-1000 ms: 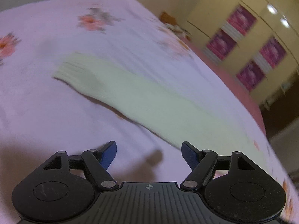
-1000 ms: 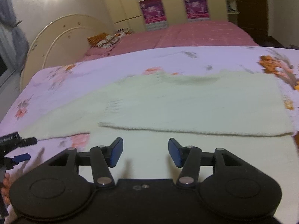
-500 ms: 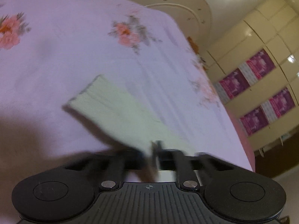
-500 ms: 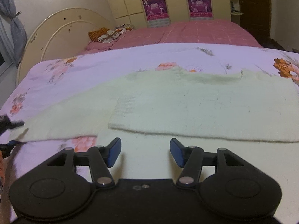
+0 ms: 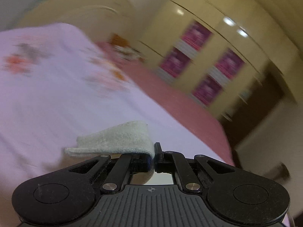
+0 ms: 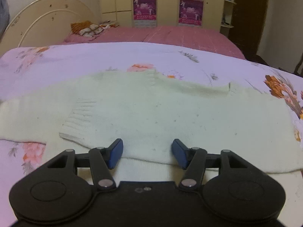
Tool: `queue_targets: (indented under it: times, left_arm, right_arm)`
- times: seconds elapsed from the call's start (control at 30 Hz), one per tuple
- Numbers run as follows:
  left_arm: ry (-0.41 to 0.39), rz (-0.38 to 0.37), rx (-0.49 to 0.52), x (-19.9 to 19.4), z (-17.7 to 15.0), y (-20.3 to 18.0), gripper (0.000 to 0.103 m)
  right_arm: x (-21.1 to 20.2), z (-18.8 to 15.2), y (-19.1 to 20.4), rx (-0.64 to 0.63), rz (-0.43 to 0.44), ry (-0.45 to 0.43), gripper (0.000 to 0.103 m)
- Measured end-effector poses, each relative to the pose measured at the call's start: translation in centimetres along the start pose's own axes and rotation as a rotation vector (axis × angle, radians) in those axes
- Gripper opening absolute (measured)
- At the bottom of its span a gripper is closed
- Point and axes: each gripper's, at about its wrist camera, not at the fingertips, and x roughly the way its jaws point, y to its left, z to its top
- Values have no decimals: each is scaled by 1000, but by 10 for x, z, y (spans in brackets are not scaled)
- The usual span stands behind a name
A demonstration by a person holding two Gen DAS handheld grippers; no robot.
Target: Fold small clothes
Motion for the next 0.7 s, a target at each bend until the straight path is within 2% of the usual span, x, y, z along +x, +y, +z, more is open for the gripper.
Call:
queue_targets:
  times: [0.1,0.2,0.3,0.43,0.53,0.57,0.6,0.63,0.67,0.7]
  left_arm:
    - [74,-103,84,21,-24,-60,4]
    - [166,-193,159,42,-55,-114,4]
    - [275,-250,224,66,-94,-164,4]
    - [424,-230,339,90,-138,-212,4]
    - [442,-210,391,91,-141,-225,5]
    - [438,-214,399,88,-140,-227,20]
    - [434,-218,403,85,-135,-229,52]
    - [425,-218,397,71,-140,-233,69]
    - [396,-214,389,65,-134,-235,82]
    - [368,-215,394,56,-136,-237,82]
  right_arm:
    - [-15,2,-25,145,87,-32,56]
    - [-34,-1,-48,209,106,-65,57]
    - [-50,-7,-72,240,104,-76,57]
    - [-63,-19,-101,272,84,-78,58]
    - [-69,-30,-116,279,70,-72,58]
    - [-70,-33,-121,282,70,-71,59]
    - [-71,-35,-123,285,75,-70,59]
    - [-70,-37,-124,289,81,-67,59]
    - [-68,-38,-125,294,93,-61,59]
    - [-68,-39,-124,295,106,-58,59]
